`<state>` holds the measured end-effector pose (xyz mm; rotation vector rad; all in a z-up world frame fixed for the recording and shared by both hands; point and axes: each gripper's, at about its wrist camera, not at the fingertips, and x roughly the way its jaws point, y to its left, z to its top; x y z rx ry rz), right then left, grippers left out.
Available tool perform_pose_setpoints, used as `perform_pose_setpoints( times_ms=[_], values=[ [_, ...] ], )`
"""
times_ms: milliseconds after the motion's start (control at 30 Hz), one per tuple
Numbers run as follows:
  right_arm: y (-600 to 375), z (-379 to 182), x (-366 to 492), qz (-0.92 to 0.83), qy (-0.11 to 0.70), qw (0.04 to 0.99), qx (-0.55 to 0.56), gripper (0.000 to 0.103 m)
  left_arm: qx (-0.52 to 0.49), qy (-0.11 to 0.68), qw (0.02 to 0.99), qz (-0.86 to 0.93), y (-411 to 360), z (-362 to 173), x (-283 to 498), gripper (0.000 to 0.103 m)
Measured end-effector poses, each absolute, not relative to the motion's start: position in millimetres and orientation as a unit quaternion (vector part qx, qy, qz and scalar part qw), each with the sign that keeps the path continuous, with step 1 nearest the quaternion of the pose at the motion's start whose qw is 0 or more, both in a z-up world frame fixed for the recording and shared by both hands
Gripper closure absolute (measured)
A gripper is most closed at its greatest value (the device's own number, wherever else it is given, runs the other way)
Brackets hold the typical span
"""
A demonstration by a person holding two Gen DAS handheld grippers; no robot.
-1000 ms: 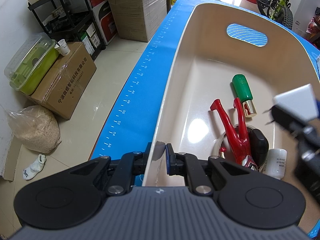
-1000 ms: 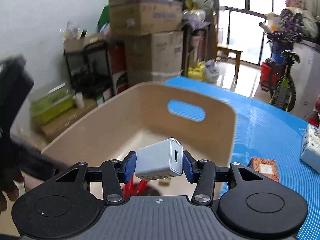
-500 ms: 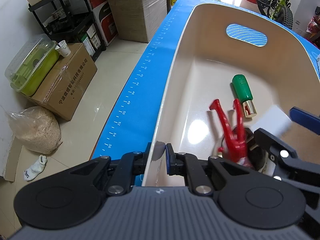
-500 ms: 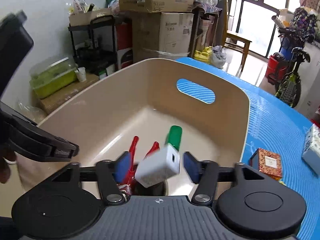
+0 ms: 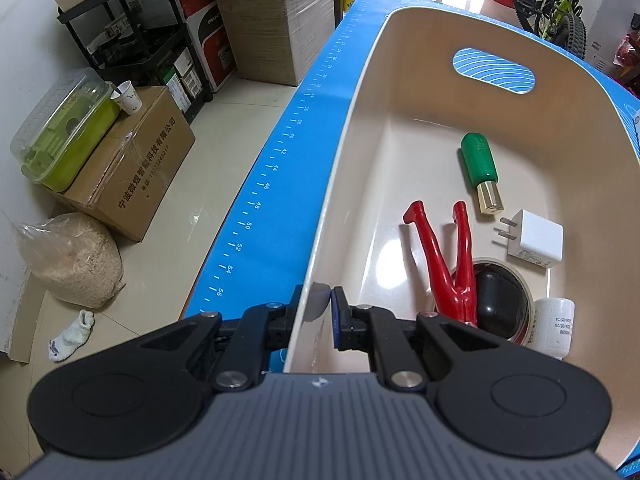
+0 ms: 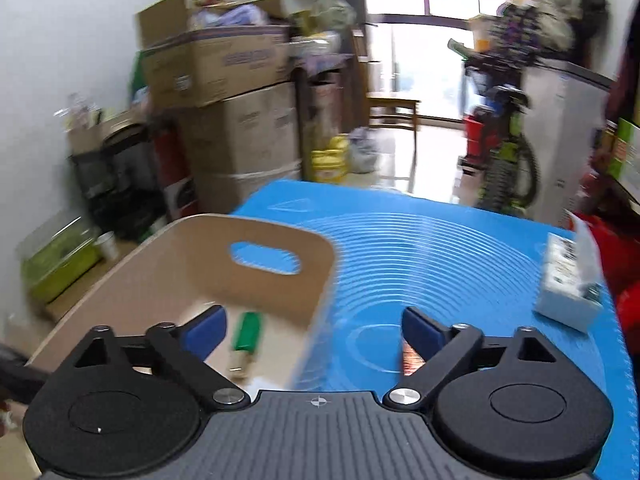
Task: Organize rigid objects
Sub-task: 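Move the right tool to the patterned red gift box and grasp it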
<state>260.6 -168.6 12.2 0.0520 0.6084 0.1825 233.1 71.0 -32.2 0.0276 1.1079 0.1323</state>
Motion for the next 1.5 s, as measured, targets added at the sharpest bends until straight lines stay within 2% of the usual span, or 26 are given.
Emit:
perform_pose_setpoints(
  times_ms=[300, 400, 733, 1033, 1100, 1233, 1333, 1500],
  values=[
    [-221.0, -35.1, 287.0, 0.023, 0.336, 0.939, 0.072, 0.002, 0.016, 0.525, 0.848, 0.063, 71.3, -30.8, 232.1, 0.088],
    [-233.5, -42.7, 289.8, 0.015, 0.323, 0.943, 0.083, 0.002, 0.015, 0.526, 0.848, 0.063, 72.8, -31.0, 231.6, 0.088],
    [-242.7, -90.6, 320.6, -0.013, 0.364, 0.93, 0.046, 0.002, 0.016, 0.527, 0.847, 0.061, 71.6, -33.3, 233.4, 0.088],
    [-230.9, -109.6, 331.7, -0.02, 0.371, 0.928, 0.018, 0.003, 0.018, 0.527, 0.847, 0.062, 70.8, -34.6, 233.5, 0.088],
    [-228.9, -111.9, 334.0, -0.022, 0.371, 0.928, 0.013, 0.011, 0.018, 0.527, 0.848, 0.062, 70.3, -34.3, 233.5, 0.088],
    [-228.8, -114.6, 336.9, -0.027, 0.372, 0.928, 0.012, 0.019, 0.018, 0.527, 0.847, 0.061, 70.5, -34.4, 233.6, 0.088],
    [-230.0, -112.9, 335.6, -0.025, 0.365, 0.93, 0.018, 0.04, 0.019, 0.527, 0.848, 0.062, 70.4, -34.0, 233.7, 0.088],
    [-229.6, -108.5, 330.7, -0.03, 0.36, 0.932, 0.011, 0.04, 0.018, 0.527, 0.848, 0.062, 70.2, -34.2, 233.7, 0.088]
  ],
)
